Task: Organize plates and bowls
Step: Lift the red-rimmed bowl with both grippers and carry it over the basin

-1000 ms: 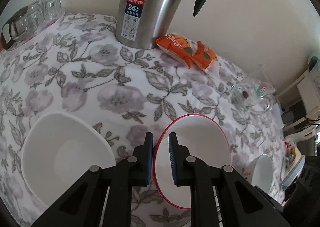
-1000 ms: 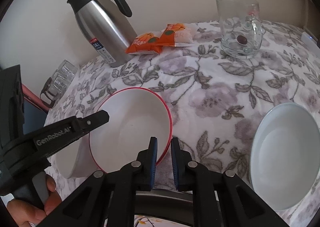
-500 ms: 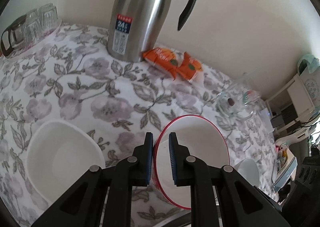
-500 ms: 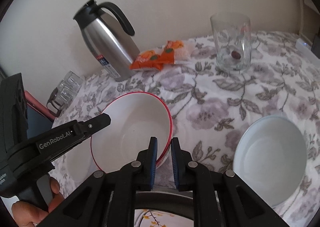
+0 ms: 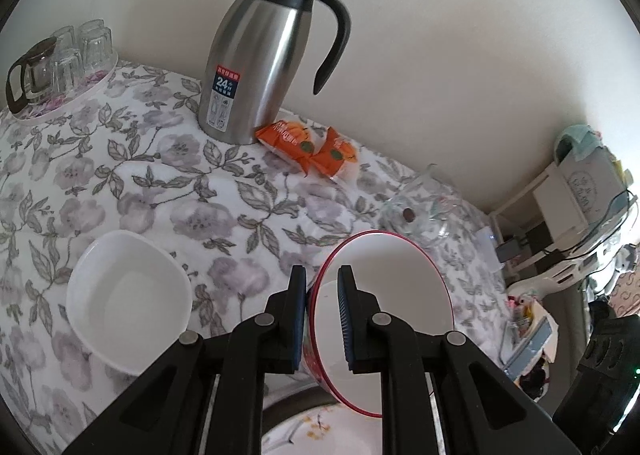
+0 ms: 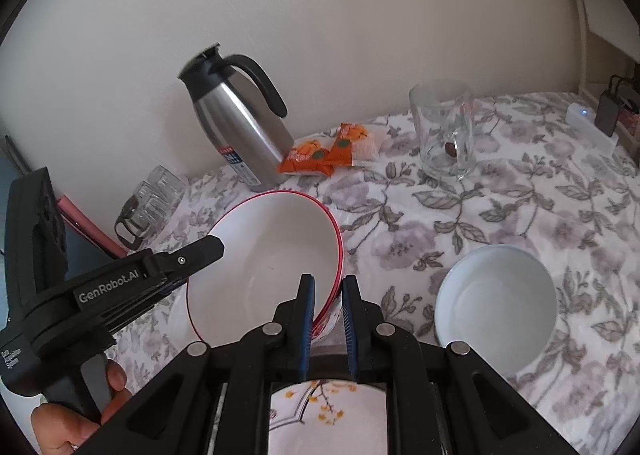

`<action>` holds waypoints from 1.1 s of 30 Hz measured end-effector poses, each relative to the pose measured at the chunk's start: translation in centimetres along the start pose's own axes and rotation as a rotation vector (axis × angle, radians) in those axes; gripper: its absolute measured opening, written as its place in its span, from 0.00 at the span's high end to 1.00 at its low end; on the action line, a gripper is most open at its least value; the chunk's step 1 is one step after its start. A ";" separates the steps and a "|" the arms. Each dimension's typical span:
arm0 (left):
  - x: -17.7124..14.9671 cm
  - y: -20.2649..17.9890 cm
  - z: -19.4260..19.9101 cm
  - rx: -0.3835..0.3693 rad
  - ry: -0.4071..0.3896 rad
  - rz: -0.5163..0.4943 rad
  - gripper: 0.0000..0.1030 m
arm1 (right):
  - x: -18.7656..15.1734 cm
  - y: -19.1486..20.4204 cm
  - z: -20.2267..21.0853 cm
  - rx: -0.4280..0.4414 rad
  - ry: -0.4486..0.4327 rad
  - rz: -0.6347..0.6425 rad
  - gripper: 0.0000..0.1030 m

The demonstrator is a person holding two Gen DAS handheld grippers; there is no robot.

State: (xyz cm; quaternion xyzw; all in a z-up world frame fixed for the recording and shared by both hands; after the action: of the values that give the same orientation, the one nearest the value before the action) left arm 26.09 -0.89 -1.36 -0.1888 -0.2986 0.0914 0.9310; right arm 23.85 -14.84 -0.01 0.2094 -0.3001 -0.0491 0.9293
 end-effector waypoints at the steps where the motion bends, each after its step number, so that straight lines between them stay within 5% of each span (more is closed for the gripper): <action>1: -0.1 -0.2 0.6 -0.002 -0.005 -0.004 0.85 | -0.1 0.2 0.5 0.001 -0.004 0.003 0.85; 19: -4.6 -0.1 5.3 -0.047 -0.003 0.002 0.85 | -4.3 1.3 5.4 -0.007 0.003 0.019 0.85; 33: -9.0 0.0 4.3 -0.025 0.095 0.011 0.85 | -7.3 -0.5 5.9 -0.038 0.065 -0.004 0.85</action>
State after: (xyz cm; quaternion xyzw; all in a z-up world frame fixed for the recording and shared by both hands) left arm 16.31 -2.13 -2.81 -0.2064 -0.2543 0.0839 0.9411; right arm 14.49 -15.82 0.18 0.1937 -0.2681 -0.0501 0.9424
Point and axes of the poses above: each gripper's, at about its wrist camera, not at the fingertips, and z roughly against the way its jaws point, y to its left, x to its top, the point moved 6 cm from there along -z, roughly the way its jaws point, and after that the axes turned 3 degrees about -z, right-handed, at the moved point
